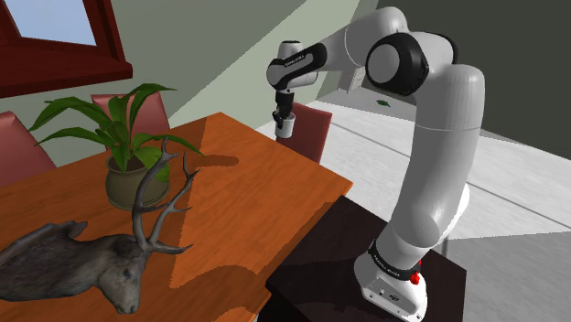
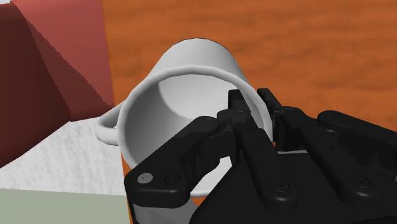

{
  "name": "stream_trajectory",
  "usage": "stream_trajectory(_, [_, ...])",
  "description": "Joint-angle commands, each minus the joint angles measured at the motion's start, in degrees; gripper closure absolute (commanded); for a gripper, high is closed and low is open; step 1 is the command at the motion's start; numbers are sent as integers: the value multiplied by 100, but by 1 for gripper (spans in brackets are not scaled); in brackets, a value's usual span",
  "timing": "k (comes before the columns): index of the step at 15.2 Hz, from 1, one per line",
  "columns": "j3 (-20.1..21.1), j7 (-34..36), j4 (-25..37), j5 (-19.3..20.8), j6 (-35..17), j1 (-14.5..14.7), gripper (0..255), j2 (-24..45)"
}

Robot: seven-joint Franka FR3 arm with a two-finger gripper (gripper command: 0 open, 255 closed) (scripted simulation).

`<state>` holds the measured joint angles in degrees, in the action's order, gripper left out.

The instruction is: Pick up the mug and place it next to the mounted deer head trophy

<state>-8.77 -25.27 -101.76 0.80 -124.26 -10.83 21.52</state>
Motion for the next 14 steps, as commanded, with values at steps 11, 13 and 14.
stream_trajectory(11, [-18,-5,466,41,798,21,255,-336])
stream_trajectory(13, [-20,-8,562,45,936,22,255,-378])
stream_trajectory(14, [-21,-10,613,47,1006,23,255,-397])
